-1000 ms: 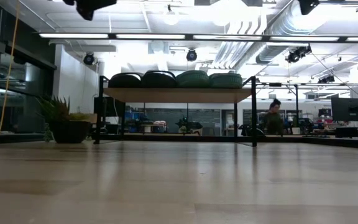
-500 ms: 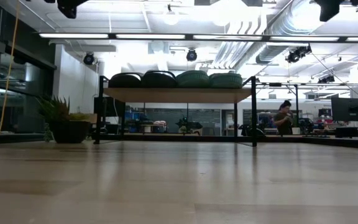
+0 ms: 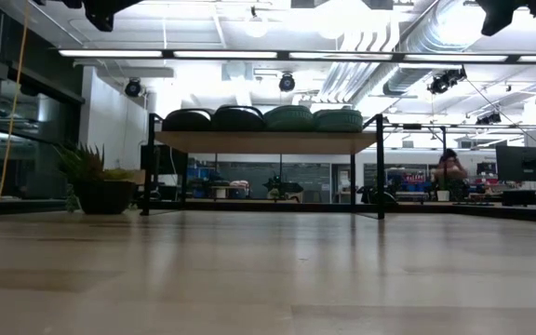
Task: Pick and place slides into the shelf
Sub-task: Return to Home Position
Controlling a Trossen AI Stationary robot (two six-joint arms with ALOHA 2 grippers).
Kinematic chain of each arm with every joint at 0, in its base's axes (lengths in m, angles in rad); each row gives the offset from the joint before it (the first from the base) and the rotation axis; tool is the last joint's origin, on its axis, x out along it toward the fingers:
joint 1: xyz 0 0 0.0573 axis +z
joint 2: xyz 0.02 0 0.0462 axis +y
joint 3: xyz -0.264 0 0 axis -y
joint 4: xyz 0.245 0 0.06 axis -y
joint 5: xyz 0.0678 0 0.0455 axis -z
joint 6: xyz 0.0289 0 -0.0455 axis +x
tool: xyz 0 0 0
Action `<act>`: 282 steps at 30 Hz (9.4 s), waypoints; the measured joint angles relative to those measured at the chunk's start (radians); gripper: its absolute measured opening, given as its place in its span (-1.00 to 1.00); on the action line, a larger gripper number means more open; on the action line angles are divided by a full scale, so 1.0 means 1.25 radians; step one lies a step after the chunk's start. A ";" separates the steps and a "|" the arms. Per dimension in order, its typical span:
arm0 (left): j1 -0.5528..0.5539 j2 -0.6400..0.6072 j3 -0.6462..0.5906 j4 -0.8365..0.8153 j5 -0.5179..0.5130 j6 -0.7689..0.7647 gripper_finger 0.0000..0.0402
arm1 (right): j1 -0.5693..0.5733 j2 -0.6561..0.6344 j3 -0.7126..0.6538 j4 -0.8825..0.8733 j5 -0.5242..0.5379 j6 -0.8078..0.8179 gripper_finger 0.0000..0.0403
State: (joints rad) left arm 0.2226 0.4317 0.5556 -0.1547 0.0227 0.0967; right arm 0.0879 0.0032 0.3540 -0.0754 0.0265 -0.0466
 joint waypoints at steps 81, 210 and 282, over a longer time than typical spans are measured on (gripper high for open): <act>0.000 -0.341 -0.400 0.183 -0.055 -0.066 -0.08 | -0.004 0.002 -0.277 0.414 0.094 -0.047 0.40; 0.000 -0.337 -0.437 0.149 -0.096 -0.034 -0.08 | -0.004 0.009 -0.274 0.090 0.126 -0.073 -0.19; -0.001 -0.294 -0.437 0.139 0.029 -0.171 -0.92 | -0.004 0.009 -0.274 0.088 0.123 -0.017 -1.00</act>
State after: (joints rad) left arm 0.2218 0.0643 0.0097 0.0190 0.0593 -0.1169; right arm 0.0832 0.0149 0.0120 0.0345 0.1806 -0.0677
